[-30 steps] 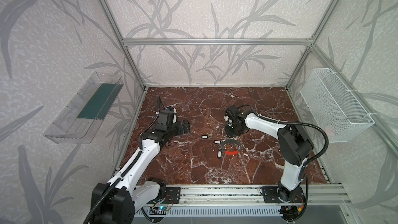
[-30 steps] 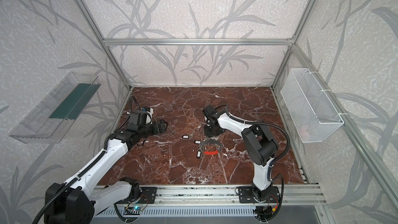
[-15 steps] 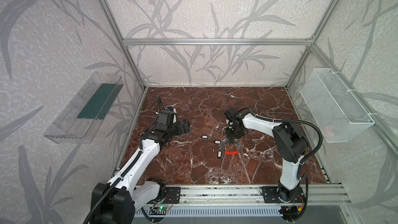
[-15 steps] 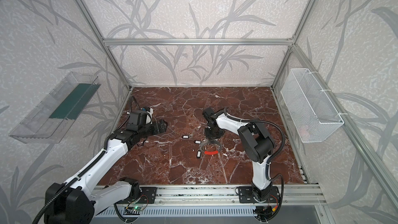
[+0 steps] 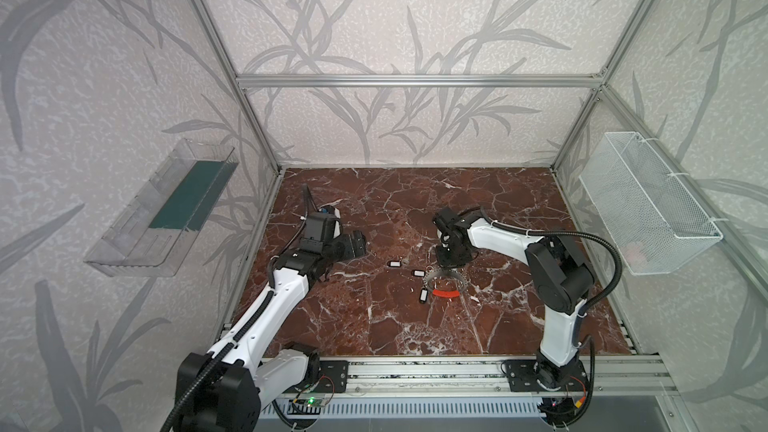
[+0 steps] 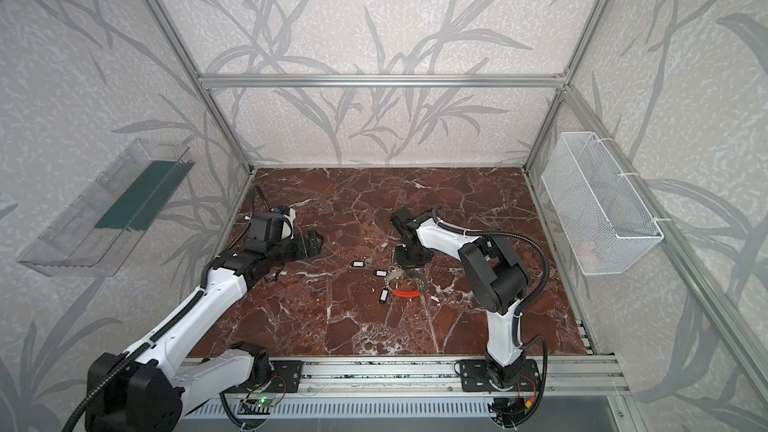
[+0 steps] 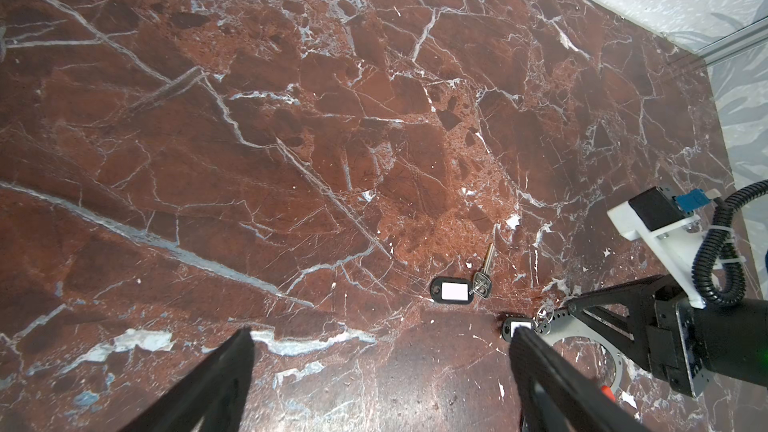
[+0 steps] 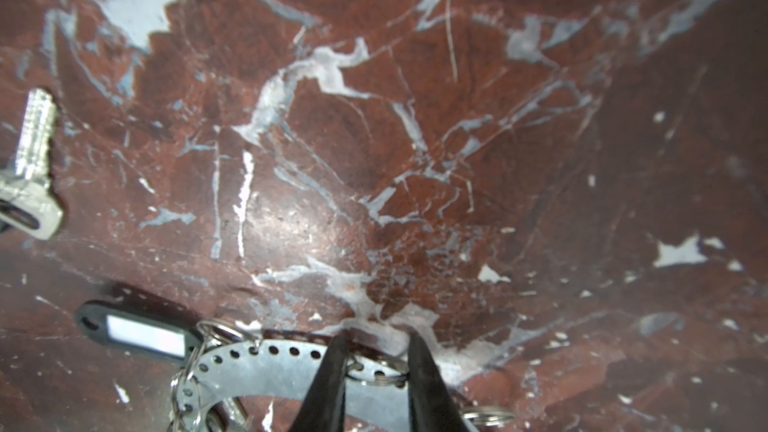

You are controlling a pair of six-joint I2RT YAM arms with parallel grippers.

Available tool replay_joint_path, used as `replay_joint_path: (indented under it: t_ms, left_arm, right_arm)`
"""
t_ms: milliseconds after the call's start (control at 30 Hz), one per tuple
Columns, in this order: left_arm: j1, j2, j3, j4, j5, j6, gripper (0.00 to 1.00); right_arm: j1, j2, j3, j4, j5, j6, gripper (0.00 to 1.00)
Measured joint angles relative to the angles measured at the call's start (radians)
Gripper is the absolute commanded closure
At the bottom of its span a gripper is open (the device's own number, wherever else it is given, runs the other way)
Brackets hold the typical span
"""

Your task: Put the keys on the keyring

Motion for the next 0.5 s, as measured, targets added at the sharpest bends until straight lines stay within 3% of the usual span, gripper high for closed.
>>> replay_joint_path:
  t_ms: [133,200,267,500]
  left_arm:
    - [0.000,0.000,0.000,0.000,0.000,0.000,0.04]
    - [0.000,0.000,0.000,0.000,0.000,0.000,0.04]
    - [0.000,0.000,0.000,0.000,0.000,0.000,0.04]
    - [0.000,0.000,0.000,0.000,0.000,0.000,0.04]
  right_arm:
    - [0.000,0.000,0.000,0.000,0.004,-0.002,0.89]
    - [0.000,0.000,0.000,0.001,0.003,-0.008,0.82]
    - [0.000,0.000,0.003,0.001,0.003,-0.014,0.68]
    - [0.000,-0.002,0.051,-0.019,0.016,-0.006,0.62]
